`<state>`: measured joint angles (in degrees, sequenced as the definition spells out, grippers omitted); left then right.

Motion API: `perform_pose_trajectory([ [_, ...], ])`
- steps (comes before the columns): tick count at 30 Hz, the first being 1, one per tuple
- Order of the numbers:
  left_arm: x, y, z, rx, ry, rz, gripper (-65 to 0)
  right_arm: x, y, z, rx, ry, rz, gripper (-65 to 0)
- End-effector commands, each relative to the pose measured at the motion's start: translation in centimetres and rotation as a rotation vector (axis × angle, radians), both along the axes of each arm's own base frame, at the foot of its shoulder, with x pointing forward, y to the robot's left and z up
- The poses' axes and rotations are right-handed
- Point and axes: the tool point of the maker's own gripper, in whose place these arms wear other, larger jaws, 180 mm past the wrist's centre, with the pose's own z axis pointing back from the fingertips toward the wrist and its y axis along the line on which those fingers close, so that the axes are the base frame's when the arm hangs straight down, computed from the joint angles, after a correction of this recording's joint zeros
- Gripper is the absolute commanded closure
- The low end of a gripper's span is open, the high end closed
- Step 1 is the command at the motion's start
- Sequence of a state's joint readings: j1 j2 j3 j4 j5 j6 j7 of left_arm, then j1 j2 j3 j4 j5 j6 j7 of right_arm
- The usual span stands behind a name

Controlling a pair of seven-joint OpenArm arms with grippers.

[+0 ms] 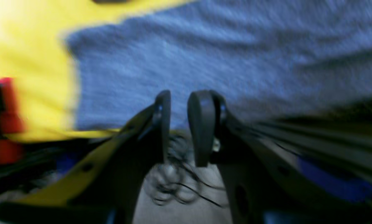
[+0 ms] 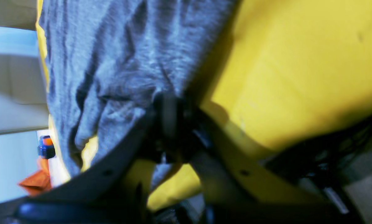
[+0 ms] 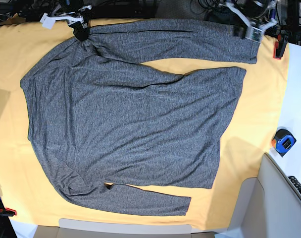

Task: Fold the T-shirt properly
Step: 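Lower both grippers onto the shirt's shoulder edge and sleeve cuff, then pinch the shirt fabric with both grippers at the shoulder edge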

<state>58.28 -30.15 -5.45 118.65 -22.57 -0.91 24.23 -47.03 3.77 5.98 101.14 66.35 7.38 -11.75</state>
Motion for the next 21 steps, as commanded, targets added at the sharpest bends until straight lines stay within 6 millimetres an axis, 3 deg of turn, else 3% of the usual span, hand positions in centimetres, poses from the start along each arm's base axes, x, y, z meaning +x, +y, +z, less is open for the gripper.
perform_pose_trajectory([
  [1,0.6,0.6,0.9,-0.003,-0.038,0.03,-13.7,-1.0,0.8,-1.1,0.016,0.071,0.054,0.0],
  [7,3.6,4.2,3.9,-0.202,-0.066,0.176,-19.9,-1.5,1.2,-2.5,0.034,0.12,0.096,0.0],
  [11,4.6,6.4,4.4,-0.305,0.012,0.186,-20.4,-1.5,1.2,-2.5,0.034,0.121,0.098,0.0],
  [16,4.3,10.6,3.0,-0.316,0.139,0.259,-20.4,-1.5,1.2,-2.6,0.033,0.124,0.1,0.0],
  [21,3.3,11.3,0.6,-0.361,0.22,0.285,-20.4,-1.6,1.3,-2.6,0.034,0.126,0.104,0.0],
])
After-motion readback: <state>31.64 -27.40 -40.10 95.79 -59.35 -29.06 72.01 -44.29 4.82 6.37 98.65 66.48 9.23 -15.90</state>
